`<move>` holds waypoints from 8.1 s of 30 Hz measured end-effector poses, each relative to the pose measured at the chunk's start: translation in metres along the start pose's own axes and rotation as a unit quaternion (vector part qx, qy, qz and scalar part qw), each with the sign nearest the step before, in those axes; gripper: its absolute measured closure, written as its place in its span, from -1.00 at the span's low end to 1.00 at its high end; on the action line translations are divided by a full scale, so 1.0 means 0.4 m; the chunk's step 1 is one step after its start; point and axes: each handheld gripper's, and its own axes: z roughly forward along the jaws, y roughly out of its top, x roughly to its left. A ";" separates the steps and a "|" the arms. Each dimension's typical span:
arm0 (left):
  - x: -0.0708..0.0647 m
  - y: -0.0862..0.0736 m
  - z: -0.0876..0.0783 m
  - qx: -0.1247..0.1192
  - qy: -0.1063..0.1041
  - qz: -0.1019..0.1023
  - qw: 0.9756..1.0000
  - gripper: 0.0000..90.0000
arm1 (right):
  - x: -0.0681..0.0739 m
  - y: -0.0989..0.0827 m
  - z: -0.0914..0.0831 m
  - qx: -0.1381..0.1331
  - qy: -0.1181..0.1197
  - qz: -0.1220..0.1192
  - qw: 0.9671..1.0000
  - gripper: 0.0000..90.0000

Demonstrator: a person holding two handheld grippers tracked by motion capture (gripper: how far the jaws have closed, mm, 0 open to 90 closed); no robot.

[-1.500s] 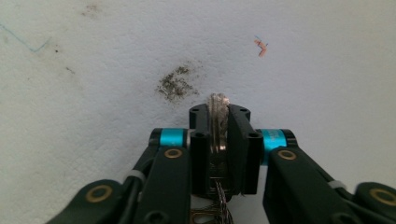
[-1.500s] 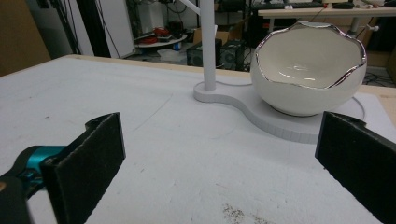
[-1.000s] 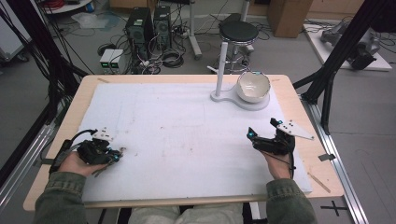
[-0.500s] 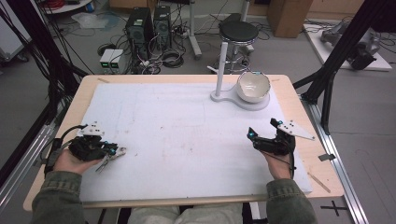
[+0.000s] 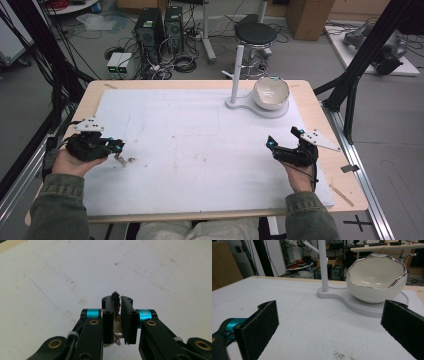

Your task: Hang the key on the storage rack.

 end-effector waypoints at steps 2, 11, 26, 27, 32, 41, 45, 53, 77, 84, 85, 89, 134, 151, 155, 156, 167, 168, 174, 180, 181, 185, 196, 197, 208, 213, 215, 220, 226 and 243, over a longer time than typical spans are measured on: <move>-0.001 0.021 -0.007 0.002 0.003 0.006 1.000 0.79 | -0.001 0.000 0.000 0.000 0.001 0.001 1.000 -0.99; 0.007 0.103 -0.031 -0.005 0.008 0.017 1.000 0.79 | -0.002 0.000 0.002 -0.002 0.006 0.001 1.000 -0.99; 0.028 0.218 0.003 -0.002 -0.004 0.025 1.000 0.79 | -0.001 0.000 0.002 0.000 0.009 0.005 1.000 -0.99; 0.030 0.238 0.011 -0.003 -0.006 0.027 1.000 0.79 | -0.001 0.000 0.002 0.000 0.009 0.005 1.000 -0.99; 0.029 0.285 0.025 -0.002 -0.012 0.036 0.999 0.79 | -0.002 -0.001 0.004 0.001 0.010 0.006 1.000 -0.99; 0.007 0.380 0.055 -0.001 -0.025 0.066 0.998 0.79 | -0.001 0.000 0.001 -0.001 0.006 0.008 1.000 -0.99; 0.001 0.411 0.070 -0.002 -0.034 0.072 0.997 0.79 | -0.003 -0.001 0.003 -0.001 0.007 0.008 1.000 -0.99; 0.009 0.462 0.109 -0.004 -0.044 0.051 0.998 0.79 | -0.004 -0.001 0.003 -0.002 0.009 0.009 1.000 -0.99; 0.006 0.584 0.183 -0.009 -0.039 0.049 0.998 0.79 | -0.009 -0.003 0.002 -0.004 0.011 0.018 1.000 -0.99; -0.002 0.611 0.216 -0.016 -0.041 0.054 0.998 0.79 | -0.011 -0.003 0.001 -0.004 0.010 0.021 1.000 -0.99; -0.003 0.615 0.221 -0.014 -0.040 0.055 0.998 0.79 | -0.011 -0.003 0.000 -0.005 0.008 0.023 1.000 -0.99; -0.015 0.638 0.235 -0.019 -0.045 0.056 0.997 0.80 | -0.014 -0.002 -0.003 -0.007 0.008 0.028 1.000 -0.99; -0.189 0.904 0.414 -0.053 -0.104 0.127 0.985 0.80 | -0.018 -0.006 0.001 -0.003 0.008 0.036 0.999 -0.99; -0.206 0.919 0.525 -0.050 -0.121 0.122 0.984 0.79 | -0.018 -0.007 -0.003 -0.005 0.009 0.030 0.999 -0.99; -0.208 0.926 0.542 -0.065 -0.112 0.114 0.985 0.79 | -0.019 -0.007 -0.004 -0.004 0.010 0.033 0.999 -0.99; -0.207 0.928 0.544 -0.068 -0.108 0.113 0.985 0.79 | -0.019 -0.008 -0.004 -0.004 0.011 0.031 0.999 -0.99; -0.179 0.925 0.557 -0.088 -0.055 0.088 0.991 0.80 | -0.021 -0.008 -0.003 -0.004 0.012 0.030 0.999 -0.99; -0.179 0.924 0.558 -0.088 -0.054 0.086 0.991 0.80 | -0.021 -0.008 -0.003 -0.004 0.012 0.030 0.999 -0.99; -0.166 0.911 0.565 -0.094 -0.049 0.071 0.992 0.79 | -0.020 -0.008 -0.004 -0.004 0.010 0.030 0.999 -0.99; -0.157 0.901 0.568 -0.100 -0.041 0.067 0.992 0.79 | -0.022 -0.008 -0.005 -0.004 0.011 0.030 0.999 -0.99; -0.159 0.900 0.568 -0.100 -0.032 0.070 0.992 0.79 | -0.022 -0.008 -0.005 -0.004 0.011 0.030 0.999 -0.99; -0.164 0.898 0.564 -0.100 -0.022 0.073 0.992 0.65 | -0.024 -0.008 -0.004 -0.006 0.011 0.029 1.000 -0.99; -0.168 0.894 0.521 -0.103 -0.056 0.058 0.991 -0.29 | -0.022 -0.007 -0.006 -0.004 0.011 0.029 1.000 -0.99; -0.169 0.893 0.517 -0.101 -0.055 0.060 0.992 -0.45 | -0.021 -0.007 -0.005 -0.004 0.012 0.031 0.999 -0.99; -0.178 0.878 0.474 -0.084 -0.013 0.074 0.994 -0.96 | -0.019 -0.008 -0.002 -0.001 0.014 0.026 1.000 -0.99; -0.184 0.872 0.442 -0.088 -0.023 0.081 0.993 -0.96 | -0.020 -0.007 -0.004 -0.003 0.012 0.027 1.000 -0.99; -0.189 0.868 0.426 -0.091 -0.025 0.087 0.992 -0.96 | -0.021 -0.007 -0.004 -0.003 0.012 0.026 1.000 -0.99; -0.213 0.856 0.389 -0.091 -0.035 0.112 0.989 -0.96 | -0.016 -0.007 -0.003 -0.002 0.016 0.022 1.000 -0.99; -0.242 0.833 0.347 -0.103 -0.043 0.135 0.985 -0.96 | -0.013 -0.006 -0.003 -0.001 0.015 0.023 1.000 -0.99; -0.151 0.637 0.305 -0.124 -0.036 0.078 0.988 -0.96 | -0.010 -0.006 -0.002 0.004 0.012 0.017 1.000 -0.99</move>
